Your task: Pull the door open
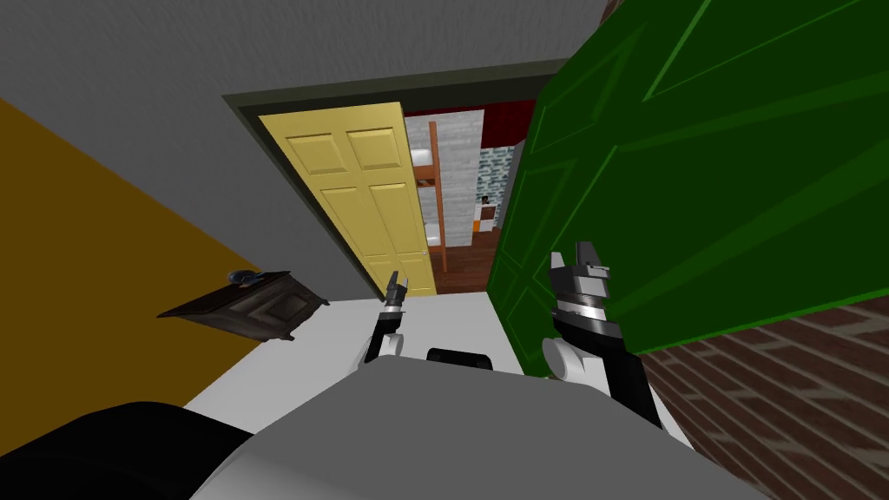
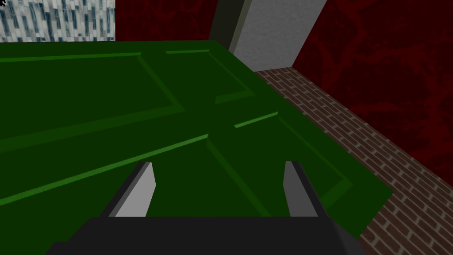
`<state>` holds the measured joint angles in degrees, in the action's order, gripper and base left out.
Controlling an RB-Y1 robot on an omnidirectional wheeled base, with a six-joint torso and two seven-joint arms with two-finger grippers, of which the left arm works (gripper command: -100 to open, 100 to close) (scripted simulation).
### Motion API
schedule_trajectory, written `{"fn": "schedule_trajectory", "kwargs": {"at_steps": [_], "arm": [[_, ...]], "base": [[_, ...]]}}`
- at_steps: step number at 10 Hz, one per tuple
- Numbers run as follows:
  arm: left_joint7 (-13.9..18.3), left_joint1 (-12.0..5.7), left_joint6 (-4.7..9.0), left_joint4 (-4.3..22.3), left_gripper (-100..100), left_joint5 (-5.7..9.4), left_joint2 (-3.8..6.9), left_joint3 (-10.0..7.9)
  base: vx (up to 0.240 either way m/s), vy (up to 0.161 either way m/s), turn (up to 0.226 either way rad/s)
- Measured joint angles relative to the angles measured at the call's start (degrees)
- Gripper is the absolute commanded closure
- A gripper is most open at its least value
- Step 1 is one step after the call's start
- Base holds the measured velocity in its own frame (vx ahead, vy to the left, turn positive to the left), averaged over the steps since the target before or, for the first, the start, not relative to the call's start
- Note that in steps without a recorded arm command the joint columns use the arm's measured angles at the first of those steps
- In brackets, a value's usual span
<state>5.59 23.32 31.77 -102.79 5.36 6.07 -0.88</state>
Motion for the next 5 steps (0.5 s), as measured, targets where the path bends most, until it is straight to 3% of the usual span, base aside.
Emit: {"fn": "schedule_trajectory", "kwargs": {"at_steps": [5], "arm": [[0.10,-1.43,1.59,5.93,-100,-0.21,0.36,-0.72]], "base": [[0.097,0.011,-0.020]]}}
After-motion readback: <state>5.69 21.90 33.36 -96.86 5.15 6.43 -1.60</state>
